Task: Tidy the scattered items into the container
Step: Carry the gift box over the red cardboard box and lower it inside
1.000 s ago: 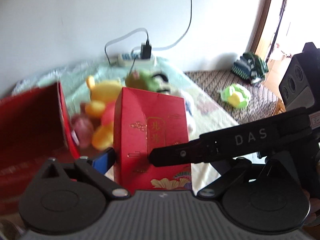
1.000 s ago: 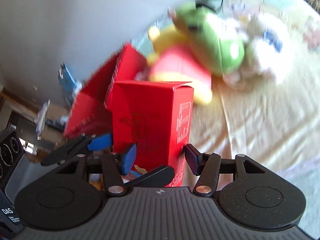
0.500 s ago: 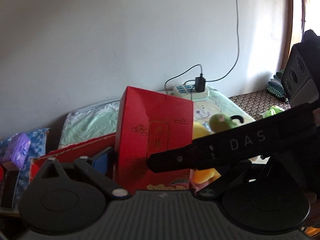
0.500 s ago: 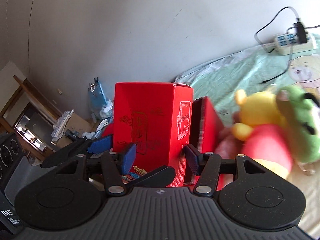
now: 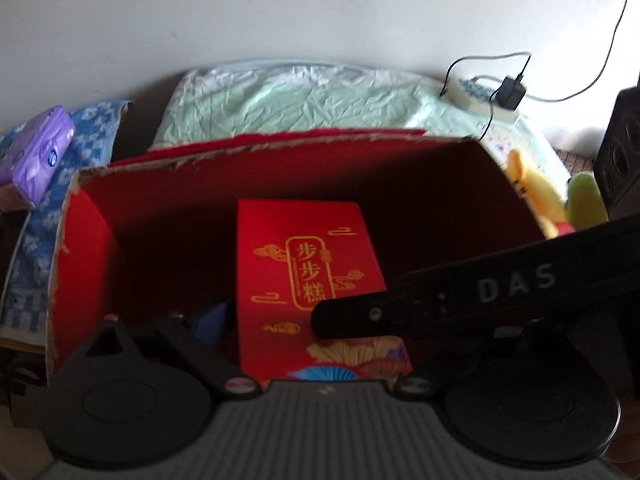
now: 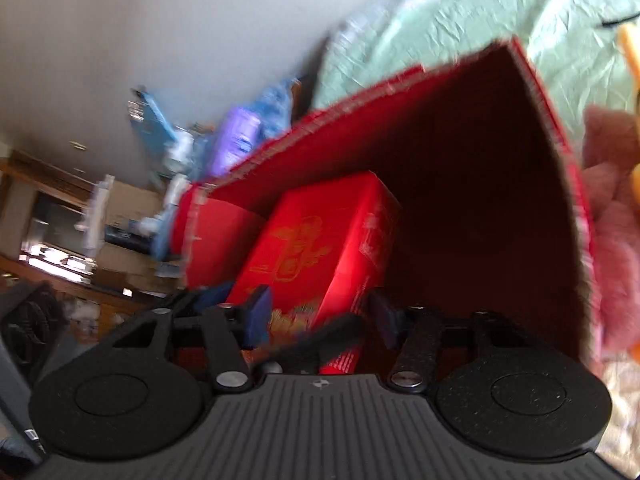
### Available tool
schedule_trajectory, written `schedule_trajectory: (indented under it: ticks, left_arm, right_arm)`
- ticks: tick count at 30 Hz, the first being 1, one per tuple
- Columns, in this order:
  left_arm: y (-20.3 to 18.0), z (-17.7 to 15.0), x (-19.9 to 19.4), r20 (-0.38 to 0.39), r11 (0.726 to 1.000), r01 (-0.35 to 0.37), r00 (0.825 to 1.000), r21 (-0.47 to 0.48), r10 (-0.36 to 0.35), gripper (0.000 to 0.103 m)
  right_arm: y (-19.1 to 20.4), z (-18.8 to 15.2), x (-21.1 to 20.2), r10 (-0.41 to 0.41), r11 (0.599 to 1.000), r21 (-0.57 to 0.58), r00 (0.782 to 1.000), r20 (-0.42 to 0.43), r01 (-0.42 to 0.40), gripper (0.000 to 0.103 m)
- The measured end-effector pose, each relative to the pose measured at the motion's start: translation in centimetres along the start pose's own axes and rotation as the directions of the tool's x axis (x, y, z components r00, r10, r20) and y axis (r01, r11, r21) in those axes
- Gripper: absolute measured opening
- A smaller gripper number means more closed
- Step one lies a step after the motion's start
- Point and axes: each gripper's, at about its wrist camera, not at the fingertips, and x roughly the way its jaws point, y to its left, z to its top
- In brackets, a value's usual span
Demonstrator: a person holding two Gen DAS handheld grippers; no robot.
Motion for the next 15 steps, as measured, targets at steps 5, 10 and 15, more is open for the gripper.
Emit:
schedule_trajectory:
  ticks: [5,10,15]
  left_arm:
    - [0.9,0.1,-0.3,-0.047,0.999,0.046,0.998,-0.022,-0.047,0.089]
    - [2.3,-0.7,-2.2,-0.005,0.997,0.067,0.998,-0.043,-0.067,0.091]
    - [3.1,-1.0,-3.5,0.01,0.996,0.075,0.997,-0.037,-0.075,0.09]
  right_arm:
    - [0.3,1.0,2.9,-0.113,0.992,0.036,0.99,-0.086,0.117,0.054]
    - [0.1,1.7,3.6,-0.159,0.982,0.084,0.98,-0.121,0.17,0.048]
    - [0.1,2.4,5.3,-0.191,0.969,0.121,0.964,-0.184,0.215,0.049]
